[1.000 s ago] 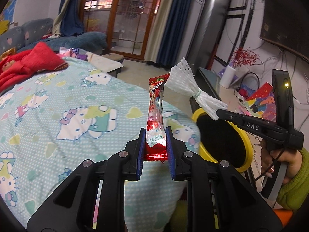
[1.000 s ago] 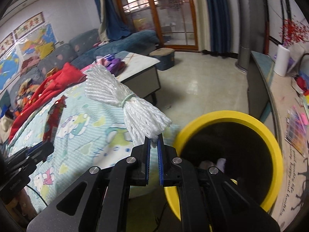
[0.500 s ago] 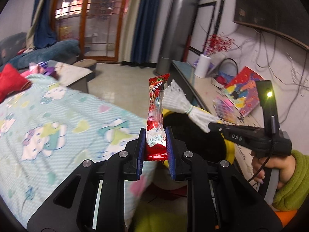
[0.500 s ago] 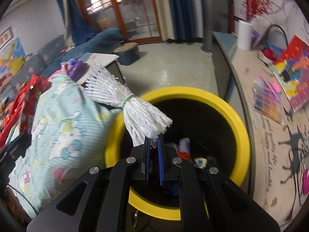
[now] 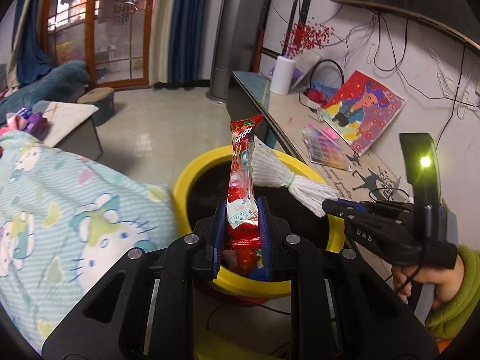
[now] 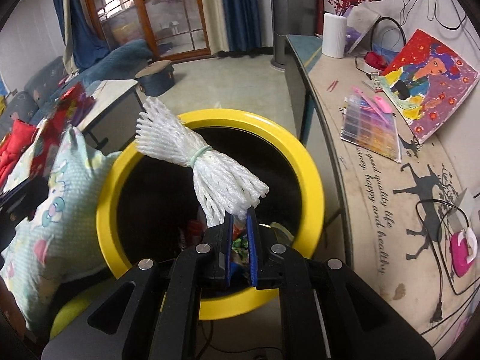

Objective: Collect trash
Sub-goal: 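Carry the red candy stick and white mesh bundle over the yellow bin, then open both tools to drop the candy stick and mesh bundle into the bin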

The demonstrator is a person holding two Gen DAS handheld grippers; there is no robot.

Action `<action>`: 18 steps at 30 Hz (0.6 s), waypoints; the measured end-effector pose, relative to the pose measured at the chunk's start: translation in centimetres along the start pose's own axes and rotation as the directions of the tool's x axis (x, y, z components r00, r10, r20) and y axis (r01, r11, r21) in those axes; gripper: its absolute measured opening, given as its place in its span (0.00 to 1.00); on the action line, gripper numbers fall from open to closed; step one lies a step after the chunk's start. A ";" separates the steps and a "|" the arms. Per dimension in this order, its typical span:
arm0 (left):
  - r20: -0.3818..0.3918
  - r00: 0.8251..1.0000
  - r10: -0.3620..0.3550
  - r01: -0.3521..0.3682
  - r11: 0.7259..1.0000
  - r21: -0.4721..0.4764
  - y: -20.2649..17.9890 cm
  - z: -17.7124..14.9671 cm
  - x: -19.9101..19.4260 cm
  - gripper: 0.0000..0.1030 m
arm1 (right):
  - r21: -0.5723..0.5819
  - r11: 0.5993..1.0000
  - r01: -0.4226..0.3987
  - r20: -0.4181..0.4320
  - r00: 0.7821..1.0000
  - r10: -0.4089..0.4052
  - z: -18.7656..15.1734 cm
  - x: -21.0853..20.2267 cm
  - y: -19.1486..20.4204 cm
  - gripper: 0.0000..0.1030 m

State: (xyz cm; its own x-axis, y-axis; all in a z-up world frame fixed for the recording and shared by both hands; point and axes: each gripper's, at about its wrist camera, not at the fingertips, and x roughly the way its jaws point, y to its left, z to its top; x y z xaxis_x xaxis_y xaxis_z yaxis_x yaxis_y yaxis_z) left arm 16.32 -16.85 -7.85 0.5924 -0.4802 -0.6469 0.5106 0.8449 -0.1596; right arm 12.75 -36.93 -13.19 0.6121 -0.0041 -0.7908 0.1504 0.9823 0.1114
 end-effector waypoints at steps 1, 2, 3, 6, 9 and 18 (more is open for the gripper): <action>-0.007 1.000 -0.003 0.003 1.000 -0.001 -0.2 0.1 0.5 0.15 | -0.002 1.000 0.003 0.001 1.000 -0.003 -0.1 -0.1 -0.1 0.10; -0.009 1.000 -0.006 0.006 1.000 0.000 -0.4 0.2 0.8 0.15 | -0.001 1.000 0.006 0.004 1.000 -0.006 -0.1 -0.2 -0.3 0.13; -0.008 1.000 -0.005 0.005 1.000 0.002 -0.5 0.4 1.0 0.15 | 0.002 1.000 0.011 0.005 1.000 -0.011 -0.3 -0.3 -0.5 0.20; -0.008 1.000 -0.006 0.006 1.000 0.005 -0.7 1.0 1.8 0.20 | 0.016 1.000 0.015 0.012 1.000 -0.015 -0.5 -0.7 -1.0 0.37; -0.013 1.000 -0.009 0.009 1.000 0.001 -0.8 1.3 2.4 0.44 | 0.019 1.000 0.018 0.021 1.000 -0.019 -0.5 -1.3 -1.3 0.45; 0.055 0.997 0.058 -0.055 0.997 -0.059 1.2 1.4 -0.6 0.89 | -0.062 0.998 -0.020 0.198 0.980 0.032 0.1 -5.9 1.2 0.76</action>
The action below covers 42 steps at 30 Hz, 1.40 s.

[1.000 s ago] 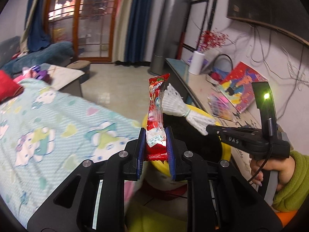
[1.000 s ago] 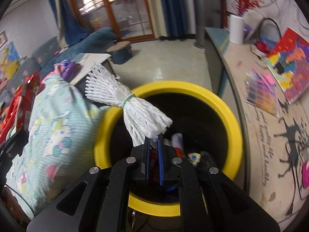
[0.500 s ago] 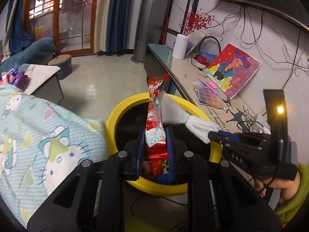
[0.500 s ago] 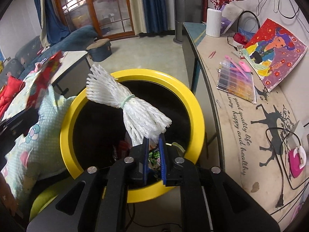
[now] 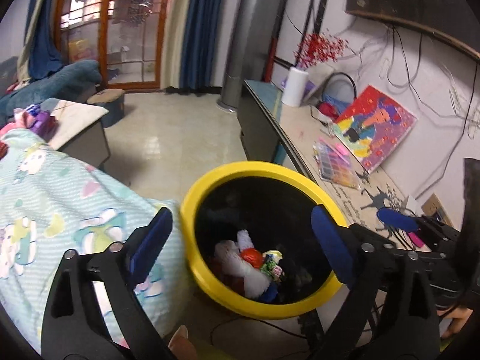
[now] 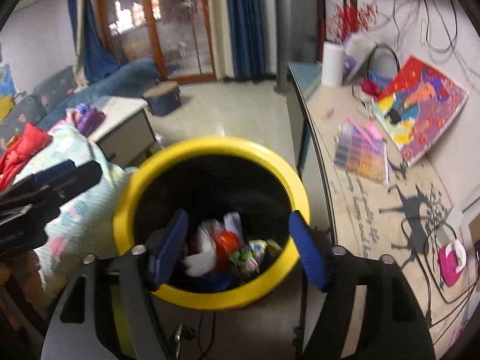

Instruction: Collect trash

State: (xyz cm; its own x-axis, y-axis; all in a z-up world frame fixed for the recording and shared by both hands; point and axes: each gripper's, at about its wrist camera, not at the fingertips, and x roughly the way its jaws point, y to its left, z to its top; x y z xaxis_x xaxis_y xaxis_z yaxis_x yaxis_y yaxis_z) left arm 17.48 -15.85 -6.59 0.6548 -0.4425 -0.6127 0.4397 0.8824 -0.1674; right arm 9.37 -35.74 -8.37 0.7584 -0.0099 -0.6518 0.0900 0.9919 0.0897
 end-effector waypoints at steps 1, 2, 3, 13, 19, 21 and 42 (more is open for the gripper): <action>0.013 1.000 0.010 -0.010 1.000 -0.006 0.4 0.0 -0.7 0.89 | -0.010 1.000 -0.006 0.027 1.000 0.006 0.3 -0.6 0.3 0.78; 0.026 0.999 0.020 -0.020 1.000 -0.011 0.7 0.1 -1.4 0.89 | -0.020 1.000 -0.012 0.062 0.998 0.013 0.5 -1.4 0.8 0.84; 0.043 0.999 0.030 -0.029 0.999 -0.018 1.1 0.1 -2.2 0.89 | -0.032 0.999 -0.018 0.100 0.995 0.022 0.7 -2.2 1.3 0.88; 0.222 0.961 0.161 -0.143 0.985 -0.098 4.0 -1.3 -11.6 0.89 | -0.115 0.988 -0.103 0.392 0.909 0.141 1.7 -9.8 5.5 0.94; 0.285 0.931 0.227 -0.203 0.973 -0.109 4.3 -3.3 -15.6 0.89 | -0.157 0.981 -0.117 0.466 0.867 0.178 0.8 -12.8 8.0 0.94; 0.304 0.922 0.241 -0.217 0.970 -0.110 4.3 -3.7 -16.5 0.89 | -0.174 0.980 -0.100 0.485 0.857 0.174 0.3 -13.6 8.8 0.94; 0.356 0.893 0.276 -0.243 0.960 -0.138 4.7 -6.2 -19.6 0.89 | -0.200 0.978 -0.058 0.497 0.854 0.152 -0.9 -13.8 10.4 0.94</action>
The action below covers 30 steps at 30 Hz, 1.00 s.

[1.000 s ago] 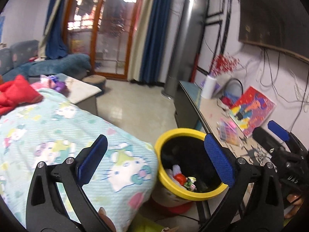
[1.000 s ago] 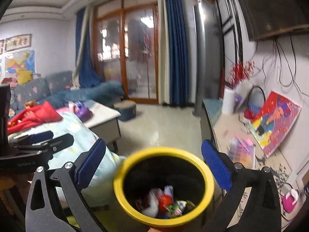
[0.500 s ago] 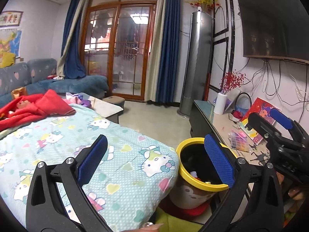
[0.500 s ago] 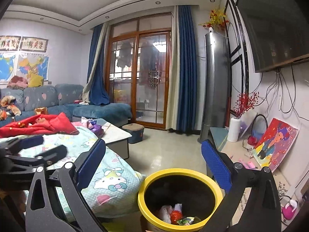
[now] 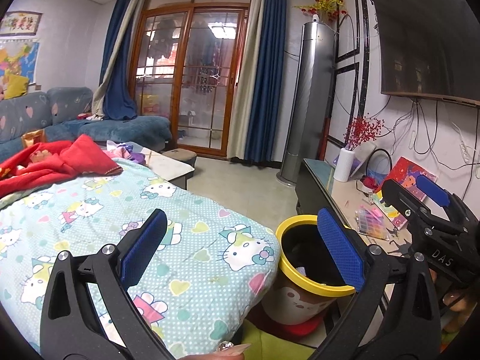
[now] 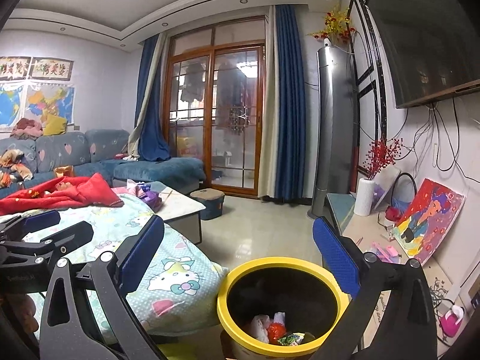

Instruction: Collect trash

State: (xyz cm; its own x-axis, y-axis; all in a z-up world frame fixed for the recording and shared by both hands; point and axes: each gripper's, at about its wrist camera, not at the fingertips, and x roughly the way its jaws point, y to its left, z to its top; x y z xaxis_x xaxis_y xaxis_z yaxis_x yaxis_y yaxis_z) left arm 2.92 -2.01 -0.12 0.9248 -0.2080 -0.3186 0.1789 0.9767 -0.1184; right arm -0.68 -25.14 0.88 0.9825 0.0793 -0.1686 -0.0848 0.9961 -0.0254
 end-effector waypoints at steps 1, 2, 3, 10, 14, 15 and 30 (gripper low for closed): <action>0.000 1.000 -0.002 0.002 1.000 -0.001 0.0 0.0 0.0 0.89 | -0.002 1.000 0.001 -0.002 1.000 -0.001 -0.1 0.0 0.0 0.94; 0.000 1.000 -0.001 0.001 1.000 0.000 0.0 0.0 0.0 0.89 | -0.002 1.000 0.000 -0.004 1.000 0.000 -0.1 0.0 0.0 0.94; 0.000 1.000 0.000 0.000 1.000 0.000 0.0 0.0 0.0 0.89 | -0.001 1.000 0.000 -0.004 1.000 0.000 -0.1 0.1 0.0 0.94; -0.002 1.000 0.010 -0.010 1.000 -0.002 0.0 -0.3 -0.1 0.89 | 0.003 1.000 0.011 -0.003 1.000 -0.011 -0.2 0.1 -0.1 0.94; -0.002 1.000 0.010 -0.010 1.000 -0.003 0.0 -0.3 -0.1 0.89 | 0.003 1.000 0.008 -0.004 1.000 -0.007 -0.2 0.1 -0.1 0.94; -0.003 1.000 0.010 -0.010 1.000 -0.003 -0.1 -0.3 -0.1 0.89 | 0.002 1.000 0.006 -0.007 1.000 -0.006 -0.2 0.1 -0.1 0.94; -0.005 1.000 0.014 -0.014 1.000 -0.002 0.2 -0.3 0.1 0.89 | 0.000 1.000 0.008 -0.004 1.000 -0.008 -0.2 0.1 -0.3 0.94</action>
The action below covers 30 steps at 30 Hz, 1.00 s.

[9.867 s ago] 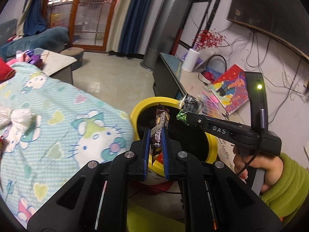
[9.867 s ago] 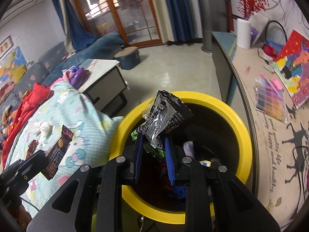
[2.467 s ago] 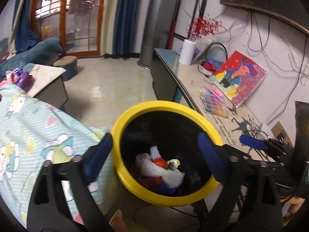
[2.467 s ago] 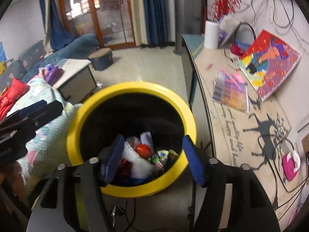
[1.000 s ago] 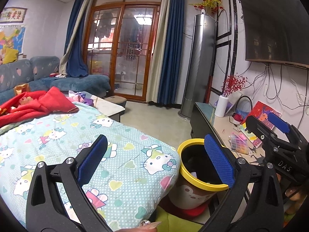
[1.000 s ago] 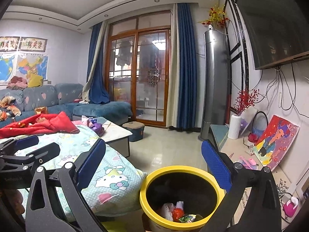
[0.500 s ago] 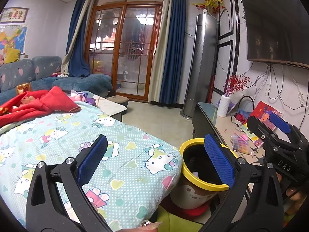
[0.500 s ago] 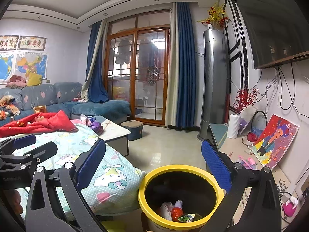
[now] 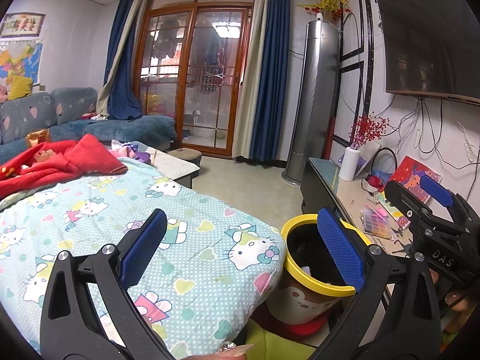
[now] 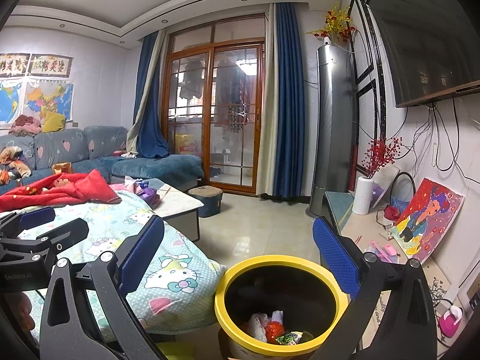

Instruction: Collect trash

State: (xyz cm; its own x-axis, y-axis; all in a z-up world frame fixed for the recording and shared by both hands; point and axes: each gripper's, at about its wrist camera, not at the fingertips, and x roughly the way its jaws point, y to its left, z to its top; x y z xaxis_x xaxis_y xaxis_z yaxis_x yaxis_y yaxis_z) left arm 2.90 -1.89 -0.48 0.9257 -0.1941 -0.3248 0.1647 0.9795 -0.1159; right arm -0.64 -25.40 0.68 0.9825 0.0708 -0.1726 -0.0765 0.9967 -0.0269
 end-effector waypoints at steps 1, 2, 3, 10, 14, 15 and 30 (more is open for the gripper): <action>0.000 1.000 -0.002 0.002 1.000 0.000 0.0 0.0 0.0 0.89 | 0.001 1.000 0.000 -0.002 1.000 0.000 0.0 0.0 0.0 0.94; -0.001 1.000 -0.001 0.001 1.000 0.001 0.0 0.0 0.0 0.89 | 0.000 1.000 0.001 -0.001 1.000 -0.001 0.0 0.0 0.0 0.94; 0.001 1.000 0.001 -0.001 1.000 0.002 -0.1 0.0 0.0 0.89 | 0.001 1.000 0.001 -0.001 1.000 -0.001 0.0 0.0 0.1 0.94; -0.004 1.000 -0.002 0.002 1.000 -0.001 0.2 -0.1 0.0 0.89 | 0.000 1.000 0.000 -0.002 1.000 0.000 0.0 0.0 0.1 0.94; -0.006 1.000 0.000 0.000 1.000 -0.001 0.6 -0.4 0.0 0.89 | -0.005 1.000 -0.003 -0.009 1.000 0.003 -0.1 0.2 0.2 0.94; -0.007 1.000 0.000 0.000 1.000 -0.001 0.5 -0.3 0.0 0.90 | -0.005 1.000 -0.003 -0.009 1.000 0.003 -0.1 0.2 0.2 0.94; -0.149 0.950 0.276 -0.304 0.927 -0.219 15.1 -0.1 -4.8 0.89 | -0.011 0.863 -0.504 -0.225 0.843 0.489 3.0 5.2 14.3 0.94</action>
State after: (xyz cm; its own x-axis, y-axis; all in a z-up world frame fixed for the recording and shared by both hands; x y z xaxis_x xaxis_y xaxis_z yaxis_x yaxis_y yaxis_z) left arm 0.92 13.78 -0.78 0.8735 0.0778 -0.4805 -0.2032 0.9553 -0.2147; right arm 3.86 -10.68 2.35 0.7522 0.5383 -0.3801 -0.5633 0.8245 0.0530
